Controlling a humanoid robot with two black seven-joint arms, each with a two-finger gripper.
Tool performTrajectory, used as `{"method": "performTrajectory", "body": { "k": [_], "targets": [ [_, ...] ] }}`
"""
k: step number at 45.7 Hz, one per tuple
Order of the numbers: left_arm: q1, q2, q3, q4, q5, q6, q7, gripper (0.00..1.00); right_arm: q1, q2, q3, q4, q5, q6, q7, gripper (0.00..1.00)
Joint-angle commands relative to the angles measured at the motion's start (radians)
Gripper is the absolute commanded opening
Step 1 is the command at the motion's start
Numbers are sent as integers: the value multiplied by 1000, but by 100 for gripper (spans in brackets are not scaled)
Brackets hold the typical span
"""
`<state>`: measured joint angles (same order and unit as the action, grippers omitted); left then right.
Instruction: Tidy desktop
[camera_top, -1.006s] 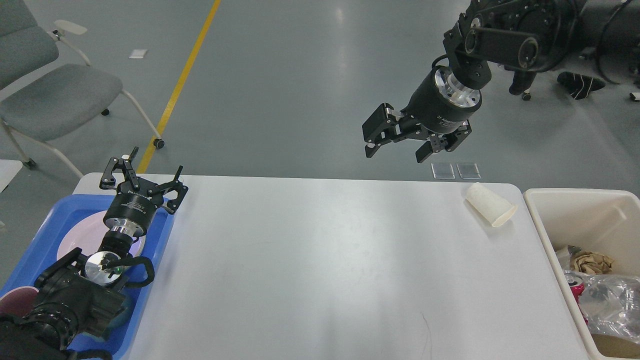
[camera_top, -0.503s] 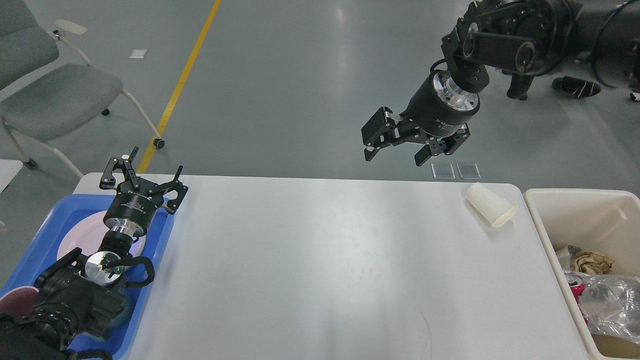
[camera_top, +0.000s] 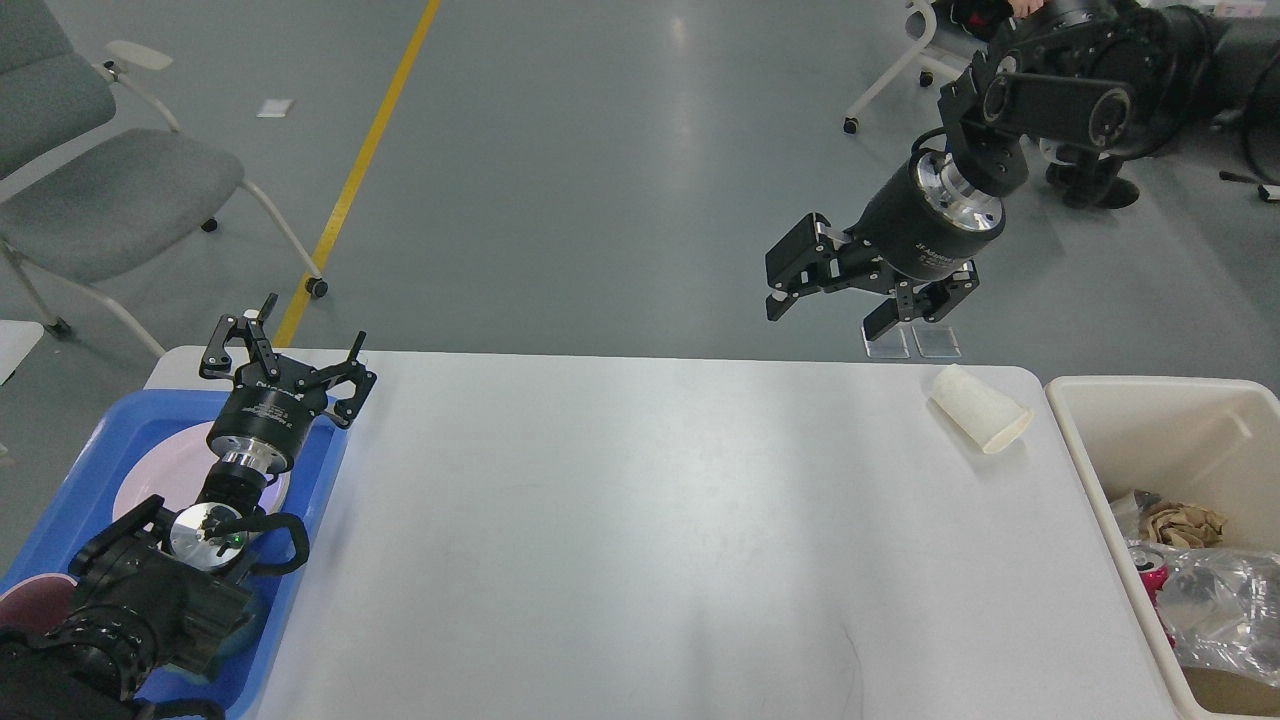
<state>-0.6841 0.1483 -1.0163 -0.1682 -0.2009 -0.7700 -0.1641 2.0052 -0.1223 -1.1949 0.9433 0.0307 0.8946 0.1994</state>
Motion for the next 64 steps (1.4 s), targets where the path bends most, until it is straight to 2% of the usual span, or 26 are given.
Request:
{"method": "performTrajectory", "body": {
  "k": [1, 28, 38, 50, 59, 64],
  "targets": [
    [0, 0, 1, -1, 0, 0, 0, 96, 0, -3, 0, 0, 0, 1, 0, 100],
    [0, -1, -1, 1, 0, 0, 0, 96, -20, -20, 1, -14, 5, -12, 0, 100],
    [0, 0, -1, -1, 0, 0, 0, 96, -120, -71, 40, -141, 5, -72, 0, 100],
    [0, -1, -1, -1, 0, 0, 0, 96, -220, -95, 130, -152, 3, -82, 0, 100],
    [0, 0, -1, -1, 0, 0, 0, 96, -230, -171, 185, -167, 5, -213, 0, 100],
    [0, 0, -1, 1, 0, 0, 0, 96, -244, -194, 227, -167, 5, -240, 0, 100]
  ]
}}
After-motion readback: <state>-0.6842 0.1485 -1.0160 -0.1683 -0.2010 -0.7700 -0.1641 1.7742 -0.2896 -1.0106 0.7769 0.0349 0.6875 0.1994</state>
